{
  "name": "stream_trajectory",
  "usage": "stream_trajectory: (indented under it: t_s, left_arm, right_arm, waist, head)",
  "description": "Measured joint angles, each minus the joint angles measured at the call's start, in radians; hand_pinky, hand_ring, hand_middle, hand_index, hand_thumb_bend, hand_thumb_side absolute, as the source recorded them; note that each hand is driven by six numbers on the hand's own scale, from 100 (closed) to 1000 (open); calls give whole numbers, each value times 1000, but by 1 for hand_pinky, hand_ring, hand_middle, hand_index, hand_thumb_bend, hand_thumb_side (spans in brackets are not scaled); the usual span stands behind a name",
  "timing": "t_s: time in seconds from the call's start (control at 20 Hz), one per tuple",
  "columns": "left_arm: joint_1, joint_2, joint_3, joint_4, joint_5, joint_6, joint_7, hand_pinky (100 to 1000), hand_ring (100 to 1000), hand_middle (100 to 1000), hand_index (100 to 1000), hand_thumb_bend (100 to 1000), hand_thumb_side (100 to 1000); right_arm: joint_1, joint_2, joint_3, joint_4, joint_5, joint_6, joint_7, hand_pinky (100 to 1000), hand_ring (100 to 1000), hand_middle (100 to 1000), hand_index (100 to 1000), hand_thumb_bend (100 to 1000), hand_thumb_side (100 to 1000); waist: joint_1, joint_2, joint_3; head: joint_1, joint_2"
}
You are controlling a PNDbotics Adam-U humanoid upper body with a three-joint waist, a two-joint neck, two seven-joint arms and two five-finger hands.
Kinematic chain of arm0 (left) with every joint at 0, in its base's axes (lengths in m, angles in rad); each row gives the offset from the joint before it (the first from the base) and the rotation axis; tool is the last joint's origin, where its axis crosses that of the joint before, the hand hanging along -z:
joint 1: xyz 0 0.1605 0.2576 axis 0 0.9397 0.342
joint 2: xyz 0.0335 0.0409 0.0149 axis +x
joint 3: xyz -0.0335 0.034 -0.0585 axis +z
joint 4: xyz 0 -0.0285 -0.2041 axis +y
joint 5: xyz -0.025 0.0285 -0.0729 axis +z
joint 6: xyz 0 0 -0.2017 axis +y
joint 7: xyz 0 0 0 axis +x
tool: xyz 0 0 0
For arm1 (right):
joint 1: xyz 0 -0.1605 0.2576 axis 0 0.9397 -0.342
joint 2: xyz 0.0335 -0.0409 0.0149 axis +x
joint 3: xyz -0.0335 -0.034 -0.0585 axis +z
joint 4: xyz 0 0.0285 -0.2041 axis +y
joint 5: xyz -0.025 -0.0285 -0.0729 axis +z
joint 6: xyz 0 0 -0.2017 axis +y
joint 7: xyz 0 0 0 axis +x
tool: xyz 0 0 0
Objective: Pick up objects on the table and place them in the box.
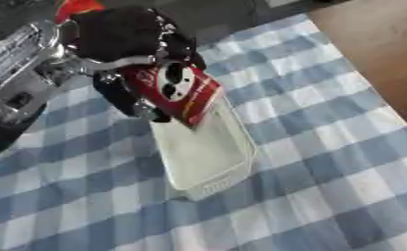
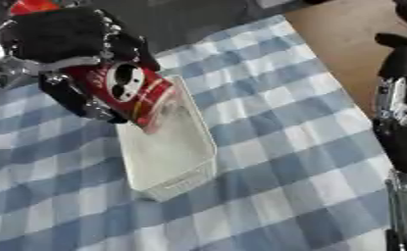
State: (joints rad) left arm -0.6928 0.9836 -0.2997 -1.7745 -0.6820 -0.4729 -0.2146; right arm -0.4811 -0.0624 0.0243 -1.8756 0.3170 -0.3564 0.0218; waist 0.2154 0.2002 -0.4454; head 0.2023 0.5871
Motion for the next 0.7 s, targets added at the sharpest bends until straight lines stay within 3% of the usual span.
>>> stream_trajectory:
  t_s: [0.3, 0.4, 0.45, 0.5, 0.55, 0.65, 0.7]
  left_arm:
    - [-3, -6, -2, 20, -56, -23, 2, 100, 196, 262, 330, 415, 100]
    - [-3, -6, -5, 21, -76, -30, -6, 100, 330, 381, 432, 444, 100]
    - [-3, -6, -7, 23, -89, -36, -13, 100, 349, 397, 448, 425, 119]
    - [-3, -6, -7, 26, -101, -41, -21, 419, 535, 559, 629, 510, 128]
    - [-3, -6, -7, 28, -113, -45, -33, 623, 686, 705, 761, 562, 312]
    - [-3, -6, -7, 33, -133, -55, -64, 840, 884, 887, 926, 647, 626]
    - [-3, -6, -7, 36, -143, -60, -84, 924, 951, 950, 984, 685, 726]
  right_arm:
    - [0, -1, 0, 0, 0, 0, 0, 771, 911, 927, 913, 100, 516]
    - [1, -2, 0, 0, -1, 0, 0, 771, 911, 927, 913, 100, 516]
    - [1, -4, 0, 0, -1, 0, 0, 771, 911, 927, 913, 100, 522]
    - [1, -6, 0, 0, -1, 0, 0, 771, 911, 927, 913, 100, 516]
    - [1, -8, 0, 0, -2, 1, 0, 771, 911, 927, 913, 100, 516]
    - [3, -8, 0, 0, -4, 1, 0, 771, 911, 927, 913, 100, 516]
    - [5, -8, 0, 0, -4, 1, 0, 771, 911, 927, 913, 100, 516]
  waist:
    - [0, 0, 4]
    - [0, 0, 6]
    - [0, 0, 8]
    - [0, 0, 10]
    - [0, 0, 11]
    - [0, 0, 12]
    - [0, 0, 15]
  head:
    - [0, 1]
    - [0, 1]
    - [0, 1]
    - [0, 1]
    - [0, 1]
    - [-1, 1]
    - [-1, 1]
